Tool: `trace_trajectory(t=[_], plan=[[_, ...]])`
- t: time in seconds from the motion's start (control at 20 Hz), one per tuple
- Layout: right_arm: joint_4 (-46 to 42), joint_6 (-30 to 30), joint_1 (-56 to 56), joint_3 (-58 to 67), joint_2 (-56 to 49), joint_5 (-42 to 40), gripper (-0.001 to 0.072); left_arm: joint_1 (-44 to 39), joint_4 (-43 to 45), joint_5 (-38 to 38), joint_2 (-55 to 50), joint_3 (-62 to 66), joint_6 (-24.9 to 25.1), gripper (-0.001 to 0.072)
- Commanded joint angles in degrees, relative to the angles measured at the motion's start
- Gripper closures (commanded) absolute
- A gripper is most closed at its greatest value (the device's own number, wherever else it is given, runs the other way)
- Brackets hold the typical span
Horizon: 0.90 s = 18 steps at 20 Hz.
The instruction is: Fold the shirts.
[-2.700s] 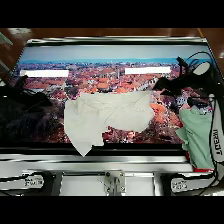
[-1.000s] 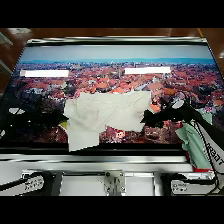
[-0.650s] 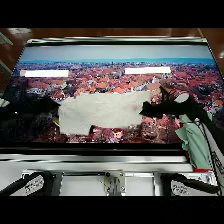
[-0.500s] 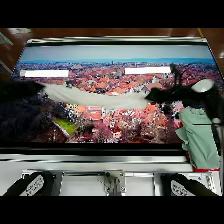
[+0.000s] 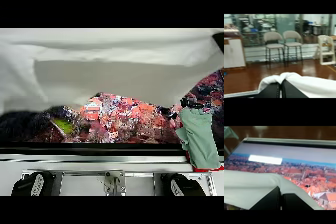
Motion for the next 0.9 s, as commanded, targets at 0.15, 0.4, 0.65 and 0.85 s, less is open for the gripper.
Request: trace_trajectory(t=[0.15, 0.4, 0.65, 0.85], plan=[[-9.49, 9.75, -0.04, 2.12, -0.63, 15.52, 0.0639, 0.55, 15.61, -13.77, 2.84, -1.20, -3.48, 0.0666], [-10.80, 11.45, 0.00, -4.02, -14.27, 21.03, 0.0639, 0.55, 21.09, -13.16, -2.73, -18.08, -2.71, 0.0666], [-9.57, 11.41, 0.02, -15.91, -32.59, 0.52, 0.0640, 0.50, 18.25, -6.67, -17.42, -28.09, -1.99, 0.0665], [6.29, 10.36, 0.02, -15.91, -46.47, -18.08, 0.0639, 0.50, 13.00, 0.59, -31.02, -28.04, -1.99, 0.0666]])
